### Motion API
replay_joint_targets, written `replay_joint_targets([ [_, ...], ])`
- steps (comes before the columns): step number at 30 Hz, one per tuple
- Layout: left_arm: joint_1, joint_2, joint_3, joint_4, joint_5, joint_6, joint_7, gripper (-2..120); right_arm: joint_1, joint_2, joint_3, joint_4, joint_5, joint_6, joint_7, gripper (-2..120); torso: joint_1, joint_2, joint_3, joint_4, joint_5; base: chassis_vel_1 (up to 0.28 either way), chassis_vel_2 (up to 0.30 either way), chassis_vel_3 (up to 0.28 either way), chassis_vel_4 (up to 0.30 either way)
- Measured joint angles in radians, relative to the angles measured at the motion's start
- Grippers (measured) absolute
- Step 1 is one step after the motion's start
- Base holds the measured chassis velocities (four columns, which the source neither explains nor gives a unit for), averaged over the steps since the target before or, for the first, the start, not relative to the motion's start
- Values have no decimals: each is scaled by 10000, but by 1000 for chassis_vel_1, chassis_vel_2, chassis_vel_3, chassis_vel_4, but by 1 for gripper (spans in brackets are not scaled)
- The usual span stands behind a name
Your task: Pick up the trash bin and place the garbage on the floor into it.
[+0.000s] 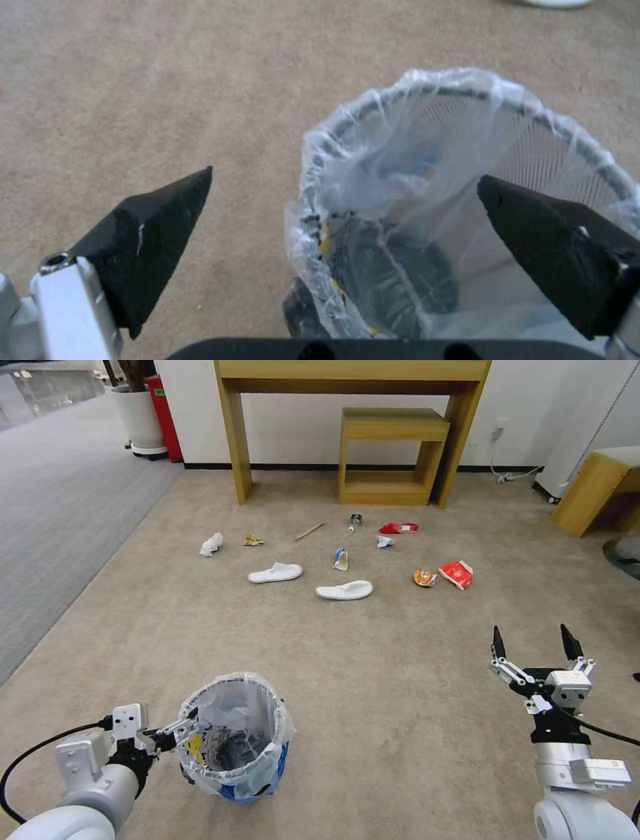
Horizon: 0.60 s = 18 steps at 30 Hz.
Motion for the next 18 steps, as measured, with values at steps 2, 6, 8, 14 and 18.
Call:
replay_joint_targets([
  [2,-11,40,35,48,-7,-14,60,100,-3,8,-15,12,-20,-4,11,100,0,0,0,0,1,0,0,0,0],
  [6,-244,315,147,373,-10,-55,172,100,12,46,-110,38,-138,-38,123,100,0,0,0,0,1,0,0,0,0],
  [8,-432,527,209,670,113,-70,225,100,28,84,-170,74,-180,-76,164,100,0,0,0,0,-1,0,0,0,0],
  [14,-844,879,310,1213,121,-102,314,100,-29,190,-291,155,-305,-93,182,100,0,0,0,0,1,0,0,0,0],
  [18,-1098,1011,395,1473,-14,-118,369,100,-60,213,-303,173,-338,-95,186,100,0,0,0,0,1,0,0,0,0],
])
